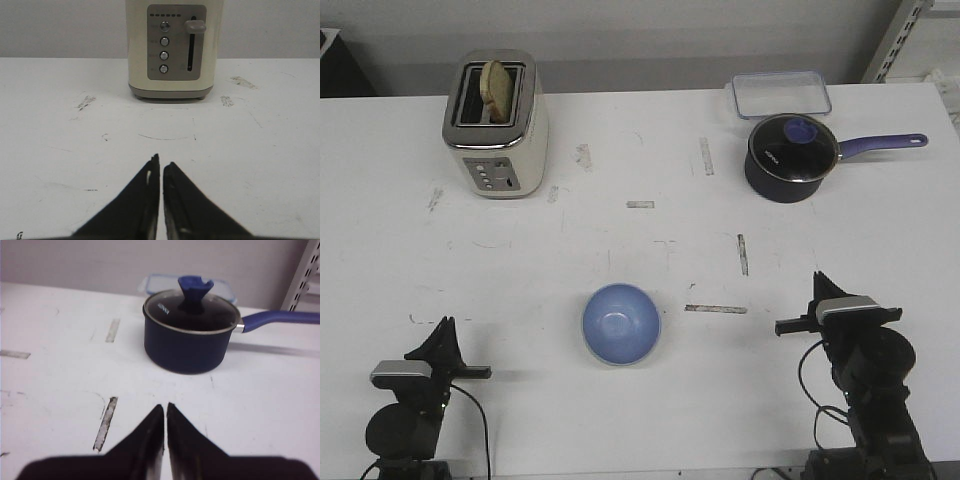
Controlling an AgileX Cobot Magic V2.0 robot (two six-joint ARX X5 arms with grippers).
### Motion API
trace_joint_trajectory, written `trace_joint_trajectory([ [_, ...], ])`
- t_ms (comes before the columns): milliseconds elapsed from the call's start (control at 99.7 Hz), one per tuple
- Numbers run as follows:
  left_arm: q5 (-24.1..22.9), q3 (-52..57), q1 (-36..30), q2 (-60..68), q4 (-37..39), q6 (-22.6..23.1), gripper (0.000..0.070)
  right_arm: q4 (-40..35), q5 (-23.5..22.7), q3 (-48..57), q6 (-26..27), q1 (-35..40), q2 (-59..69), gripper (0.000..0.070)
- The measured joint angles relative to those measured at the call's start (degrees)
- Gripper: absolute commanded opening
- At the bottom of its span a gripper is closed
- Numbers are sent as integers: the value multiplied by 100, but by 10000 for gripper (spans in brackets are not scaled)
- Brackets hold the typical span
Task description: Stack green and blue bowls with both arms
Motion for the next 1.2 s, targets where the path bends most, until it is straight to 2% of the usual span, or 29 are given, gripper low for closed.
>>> trace_joint_trajectory([
  [211,0,0,0,0,0,0,2,74,55,-789,0,-157,-857,1],
  [231,0,0,0,0,0,0,2,68,116,-1200,48,-210,-1241,1],
  [521,0,0,0,0,-2,0,2,118,129,-2415,188,-289,-2911,1],
  [762,2,0,0,0,9,0,2,348,131,-2573,254,-291,-2911,1],
  [1203,2,0,0,2,9,0,2,310,129,-2573,256,-291,-2911,1],
])
